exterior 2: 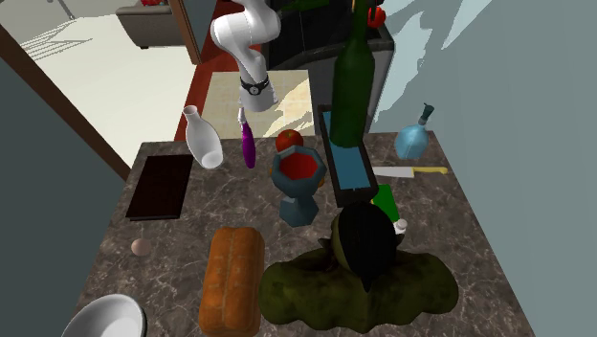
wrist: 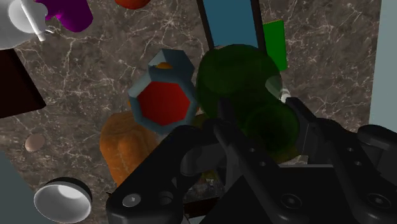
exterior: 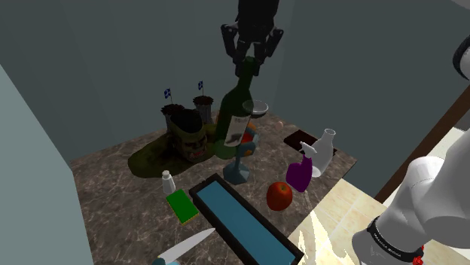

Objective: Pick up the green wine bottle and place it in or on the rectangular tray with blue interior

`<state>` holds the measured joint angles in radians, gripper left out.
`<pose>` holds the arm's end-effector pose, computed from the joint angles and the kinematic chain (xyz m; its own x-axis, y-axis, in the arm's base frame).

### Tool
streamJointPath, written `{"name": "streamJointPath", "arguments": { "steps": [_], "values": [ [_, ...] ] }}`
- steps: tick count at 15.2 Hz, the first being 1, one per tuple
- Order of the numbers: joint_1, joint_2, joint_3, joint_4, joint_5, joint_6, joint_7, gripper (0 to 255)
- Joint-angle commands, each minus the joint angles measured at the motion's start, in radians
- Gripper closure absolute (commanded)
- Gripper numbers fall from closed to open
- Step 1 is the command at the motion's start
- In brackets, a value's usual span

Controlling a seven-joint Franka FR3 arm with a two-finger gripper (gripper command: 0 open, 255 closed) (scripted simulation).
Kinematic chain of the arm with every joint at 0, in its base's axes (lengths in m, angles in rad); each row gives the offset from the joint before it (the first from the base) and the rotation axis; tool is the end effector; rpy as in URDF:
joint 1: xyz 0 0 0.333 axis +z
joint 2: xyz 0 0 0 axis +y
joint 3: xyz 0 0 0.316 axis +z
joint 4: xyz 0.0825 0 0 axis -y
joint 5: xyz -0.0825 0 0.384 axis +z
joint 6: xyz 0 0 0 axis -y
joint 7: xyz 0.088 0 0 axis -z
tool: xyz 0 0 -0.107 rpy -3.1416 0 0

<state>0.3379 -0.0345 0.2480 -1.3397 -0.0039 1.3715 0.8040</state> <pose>0.4282 0.2875 0.7306 0.9745 -0.2178 0.0540 -0.2159 -0.9756 -0.0385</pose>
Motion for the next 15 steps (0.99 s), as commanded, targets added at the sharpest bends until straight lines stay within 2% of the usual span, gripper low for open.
{"name": "streamJointPath", "arguments": {
  "steps": [1,6,15],
  "values": [
    [0.019,-0.023,0.020,0.001,0.004,-0.024,0.041,255],
    [0.073,-0.052,0.085,0.044,0.010,-0.096,0.162,255],
    [0.067,-0.142,0.070,-0.189,0.038,0.052,0.142,255]
  ]
}}
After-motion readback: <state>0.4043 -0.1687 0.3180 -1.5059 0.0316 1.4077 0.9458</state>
